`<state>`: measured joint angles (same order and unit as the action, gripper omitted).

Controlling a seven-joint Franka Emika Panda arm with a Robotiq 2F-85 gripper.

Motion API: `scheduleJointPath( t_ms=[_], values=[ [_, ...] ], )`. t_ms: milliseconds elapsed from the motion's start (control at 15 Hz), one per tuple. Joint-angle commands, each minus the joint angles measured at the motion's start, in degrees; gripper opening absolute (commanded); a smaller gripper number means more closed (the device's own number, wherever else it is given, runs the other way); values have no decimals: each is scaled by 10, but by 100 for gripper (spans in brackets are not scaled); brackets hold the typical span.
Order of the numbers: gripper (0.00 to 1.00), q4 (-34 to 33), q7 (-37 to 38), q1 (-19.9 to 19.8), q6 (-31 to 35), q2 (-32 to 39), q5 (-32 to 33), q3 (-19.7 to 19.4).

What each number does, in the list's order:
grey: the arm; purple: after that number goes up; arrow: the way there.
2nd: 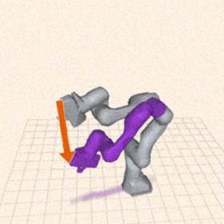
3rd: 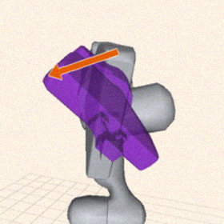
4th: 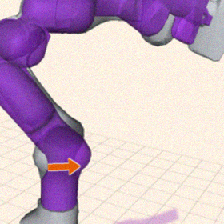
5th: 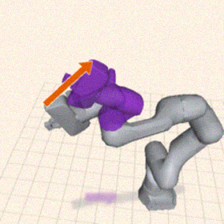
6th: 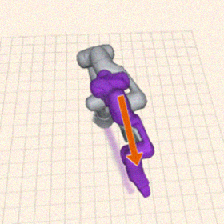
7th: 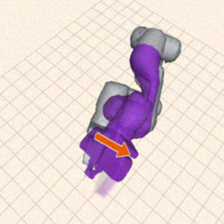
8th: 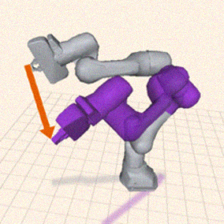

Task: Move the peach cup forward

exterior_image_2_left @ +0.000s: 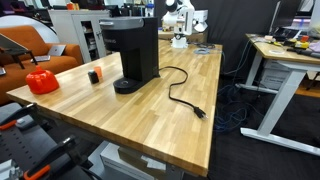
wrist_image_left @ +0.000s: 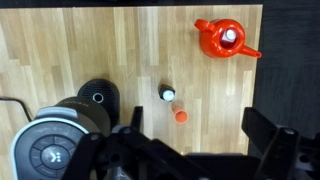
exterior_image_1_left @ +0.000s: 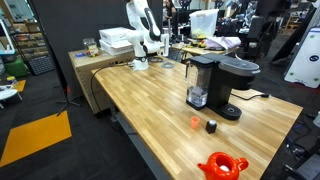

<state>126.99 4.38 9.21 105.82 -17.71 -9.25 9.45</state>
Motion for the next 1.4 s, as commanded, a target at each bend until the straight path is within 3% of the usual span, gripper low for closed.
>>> scheduleJointPath(
  t_ms=[0, 67, 267, 933, 1333],
  values=[
    [100, -12, 3, 8, 50, 53, -4, 14],
    [100, -1, 3, 9, 31, 29, -1, 12],
    [100, -6, 4, 11, 51, 57, -1, 14],
    [100, -14, 4, 11, 49, 57, -6, 13],
    [100, -69, 30, 20, 107, 112, 74, 45]
  ],
)
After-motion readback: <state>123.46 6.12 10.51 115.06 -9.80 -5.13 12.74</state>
